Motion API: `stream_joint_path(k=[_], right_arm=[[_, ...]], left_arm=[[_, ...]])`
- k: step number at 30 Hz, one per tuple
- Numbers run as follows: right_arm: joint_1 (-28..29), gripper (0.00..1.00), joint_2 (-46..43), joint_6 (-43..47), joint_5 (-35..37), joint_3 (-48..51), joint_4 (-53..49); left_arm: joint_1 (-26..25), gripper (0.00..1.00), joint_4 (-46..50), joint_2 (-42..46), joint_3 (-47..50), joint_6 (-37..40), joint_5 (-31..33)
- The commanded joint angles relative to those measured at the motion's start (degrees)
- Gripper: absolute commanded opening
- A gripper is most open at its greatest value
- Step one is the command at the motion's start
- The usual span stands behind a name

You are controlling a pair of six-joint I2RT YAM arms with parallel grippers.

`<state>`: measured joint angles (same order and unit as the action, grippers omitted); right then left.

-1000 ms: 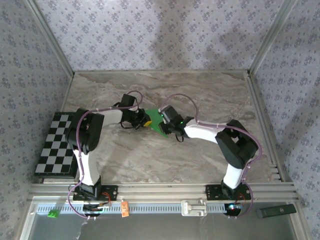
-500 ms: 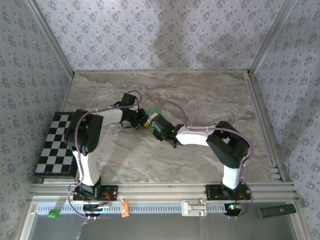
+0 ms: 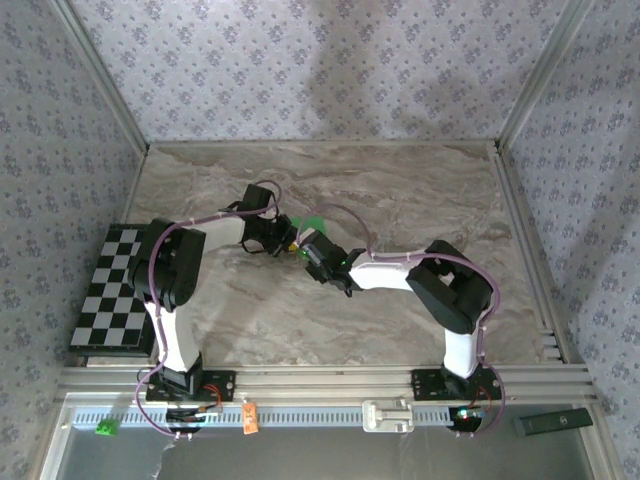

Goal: Fold a paper plane with a square sheet of paper (pick it up from the middle)
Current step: Fourth fold the wing at the center of the table.

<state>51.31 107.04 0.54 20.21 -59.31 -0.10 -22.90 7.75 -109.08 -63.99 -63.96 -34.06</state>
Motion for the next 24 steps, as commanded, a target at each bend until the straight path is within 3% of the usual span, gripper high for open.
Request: stream_joint_path(k=[1, 8, 12, 17, 24], right_arm=[[0.0, 0.26, 0.3, -0.4, 0.8, -1.3, -0.3], [-0.3, 0.15, 0.0, -0.7, 0.1, -1.1, -0.7], [-1.1, 0.09, -0.7, -1.2, -1.7, -0.5, -0.3], [-3.7, 0.06, -1.9, -1.8, -9.4, 0.6, 1.2], [-7.4, 0.03, -3.0, -2.1, -22.2, 1.6, 2.9]], left_arm=[[-0.1, 0.1, 1.0, 2.3, -1.7, -0.6, -1.4], [0.8, 0.15, 2.4, 2.9, -1.7, -0.5, -1.3], [2.9, 0.27, 3.7, 5.0, -1.3, 0.3, 0.2], [6.4, 0.4, 4.6, 8.8, 0.5, 1.9, 3.8], [5.7, 0.39, -3.2, 10.3, 6.8, 0.9, 3.2]])
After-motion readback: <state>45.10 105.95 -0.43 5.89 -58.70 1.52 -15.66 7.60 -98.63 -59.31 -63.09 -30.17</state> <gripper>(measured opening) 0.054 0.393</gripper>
